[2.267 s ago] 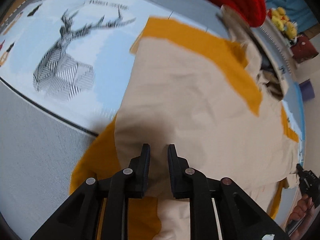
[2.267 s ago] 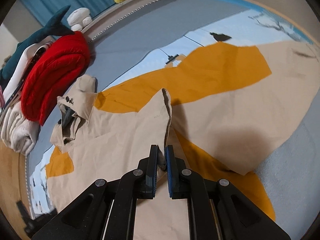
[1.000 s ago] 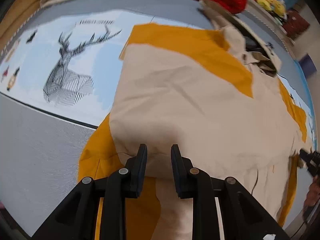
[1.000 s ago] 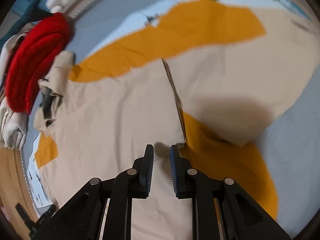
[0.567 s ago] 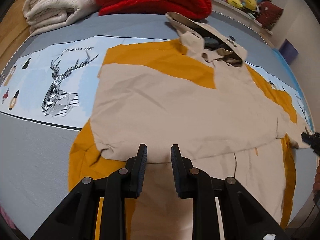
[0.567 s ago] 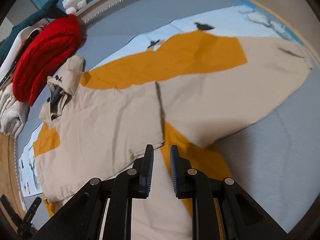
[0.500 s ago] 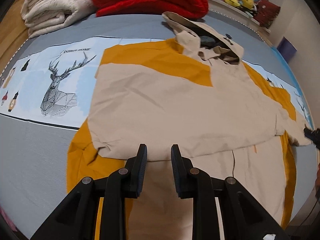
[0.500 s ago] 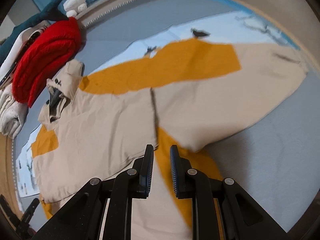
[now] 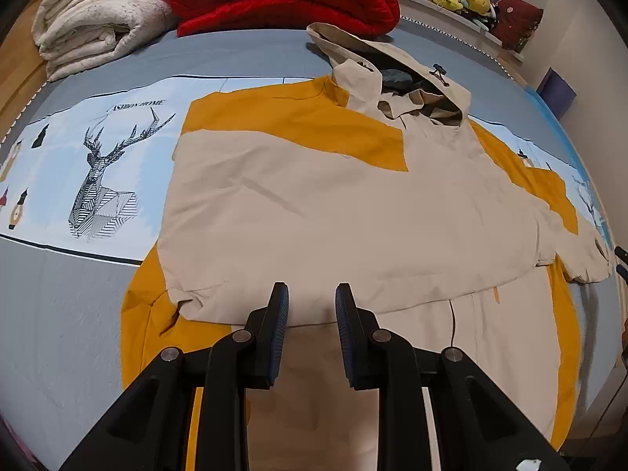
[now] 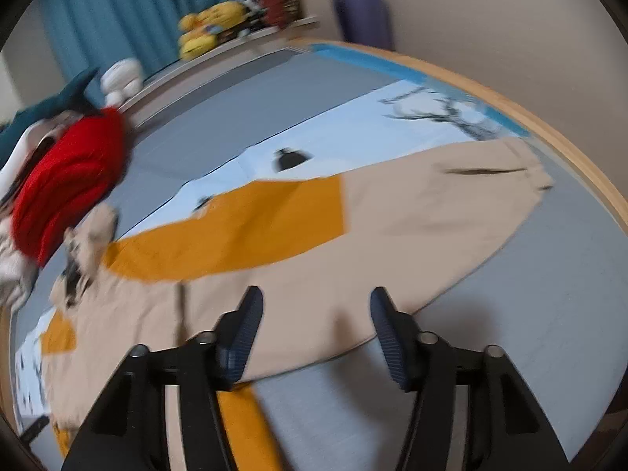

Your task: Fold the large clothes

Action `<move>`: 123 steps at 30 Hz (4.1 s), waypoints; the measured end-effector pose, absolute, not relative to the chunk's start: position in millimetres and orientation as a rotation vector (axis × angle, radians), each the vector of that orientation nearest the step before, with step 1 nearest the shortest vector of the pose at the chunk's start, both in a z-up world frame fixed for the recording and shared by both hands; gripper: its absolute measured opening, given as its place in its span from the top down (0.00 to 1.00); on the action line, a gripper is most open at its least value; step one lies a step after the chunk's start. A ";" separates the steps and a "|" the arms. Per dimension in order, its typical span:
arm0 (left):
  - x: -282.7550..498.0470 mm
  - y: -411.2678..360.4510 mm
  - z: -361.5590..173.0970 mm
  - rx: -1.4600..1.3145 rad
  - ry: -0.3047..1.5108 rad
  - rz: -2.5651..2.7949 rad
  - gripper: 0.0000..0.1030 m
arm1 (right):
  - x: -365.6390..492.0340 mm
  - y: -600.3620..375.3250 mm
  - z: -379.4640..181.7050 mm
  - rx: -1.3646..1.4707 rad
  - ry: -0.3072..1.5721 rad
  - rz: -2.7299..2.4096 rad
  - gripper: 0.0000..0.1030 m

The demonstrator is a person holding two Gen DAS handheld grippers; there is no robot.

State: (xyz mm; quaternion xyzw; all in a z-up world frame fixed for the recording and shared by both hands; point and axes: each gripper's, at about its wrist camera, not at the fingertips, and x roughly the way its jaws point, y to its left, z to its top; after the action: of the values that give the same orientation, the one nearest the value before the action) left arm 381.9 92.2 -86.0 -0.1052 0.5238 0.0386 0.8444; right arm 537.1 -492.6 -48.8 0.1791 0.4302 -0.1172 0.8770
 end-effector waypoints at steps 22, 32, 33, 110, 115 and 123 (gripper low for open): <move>417.9 96.7 -104.6 -0.252 1.145 0.065 0.79 | 540.0 -660.6 -152.1 0.809 0.918 -0.523 0.68; 424.7 96.4 -112.5 -0.252 1.162 0.065 0.79 | 548.2 -680.0 -156.4 0.835 0.818 -0.557 0.68; 424.9 97.0 -112.8 -0.255 1.163 0.067 0.79 | 549.3 -678.2 -155.4 0.826 0.818 -0.561 0.68; 386.9 21.2 -49.7 -0.462 1.015 -0.464 0.71 | 544.8 -175.5 -60.7 0.603 1.136 0.717 0.91; 381.7 4.4 -35.7 -0.456 0.952 -0.555 0.60 | 535.0 -140.5 -55.3 0.641 1.132 0.816 0.91; 382.6 15.6 -37.0 -0.488 0.958 -0.508 0.50 | 528.4 -113.7 -53.1 0.622 1.131 0.873 0.90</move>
State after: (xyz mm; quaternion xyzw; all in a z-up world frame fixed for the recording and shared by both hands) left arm 382.6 15.6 -37.0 -0.2301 0.4513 -0.2394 0.8283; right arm 528.4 -113.7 -53.1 0.2803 0.5099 0.3935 0.7118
